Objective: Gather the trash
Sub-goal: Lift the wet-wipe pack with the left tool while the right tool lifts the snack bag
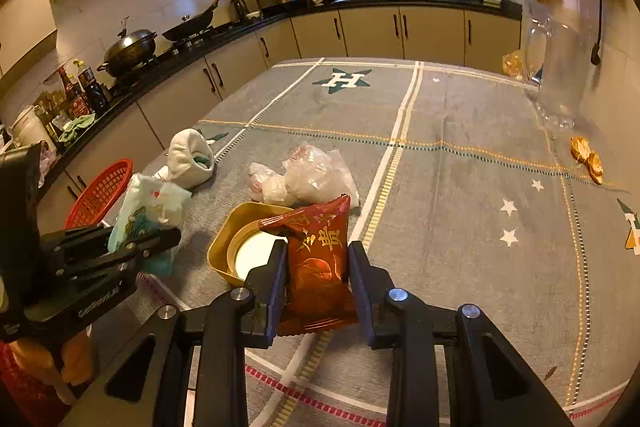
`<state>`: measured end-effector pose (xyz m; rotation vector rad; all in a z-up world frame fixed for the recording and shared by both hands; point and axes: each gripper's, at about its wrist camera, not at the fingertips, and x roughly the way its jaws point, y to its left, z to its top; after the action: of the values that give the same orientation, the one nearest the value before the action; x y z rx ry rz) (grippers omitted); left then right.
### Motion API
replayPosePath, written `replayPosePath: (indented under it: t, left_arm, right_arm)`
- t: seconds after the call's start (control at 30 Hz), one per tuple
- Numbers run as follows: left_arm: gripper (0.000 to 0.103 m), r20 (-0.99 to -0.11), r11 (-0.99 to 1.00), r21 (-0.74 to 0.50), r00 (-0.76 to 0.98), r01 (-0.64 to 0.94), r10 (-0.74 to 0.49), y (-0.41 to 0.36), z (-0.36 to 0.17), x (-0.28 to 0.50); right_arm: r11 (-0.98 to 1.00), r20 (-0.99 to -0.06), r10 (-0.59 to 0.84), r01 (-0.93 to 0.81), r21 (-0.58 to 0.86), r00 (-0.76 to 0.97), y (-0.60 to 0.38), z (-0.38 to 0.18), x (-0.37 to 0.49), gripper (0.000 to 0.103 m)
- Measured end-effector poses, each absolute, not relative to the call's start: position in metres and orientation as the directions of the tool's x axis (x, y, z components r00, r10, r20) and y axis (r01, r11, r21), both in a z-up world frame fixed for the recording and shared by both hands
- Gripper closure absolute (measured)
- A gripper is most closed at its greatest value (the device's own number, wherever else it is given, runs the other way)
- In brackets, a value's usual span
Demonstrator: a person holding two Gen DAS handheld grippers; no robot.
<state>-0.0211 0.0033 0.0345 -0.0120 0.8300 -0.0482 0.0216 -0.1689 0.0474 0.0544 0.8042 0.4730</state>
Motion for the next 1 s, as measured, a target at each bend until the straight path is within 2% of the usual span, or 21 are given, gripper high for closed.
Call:
replayPosePath:
  t: [0.27, 0.57, 1.0]
  left_arm:
    - [0.09, -0.713, 1.0, -0.023, 0.701, 0.011, -0.024, 0.01, 0.034, -0.036]
    - [0.09, -0.712, 0.999, -0.032, 0.702, -0.016, -0.012, 0.015, 0.033, -0.036]
    - [0.09, -0.715, 1.0, -0.027, 0.699, 0.002, -0.021, 0.008, 0.032, -0.022]
  right_arm:
    - [0.893, -0.66, 0.422, -0.413, 0.181, 0.621, -0.157, 0.05, 0.013, 0.07]
    - [0.913, -0.664, 0.341, -0.403, 0.064, 0.666, -0.145, 0.046, 0.008, 0.07]
    - [0.932, -0.664, 0.252, -0.361, -0.029, 0.704, -0.138, 0.041, 0.007, 0.07]
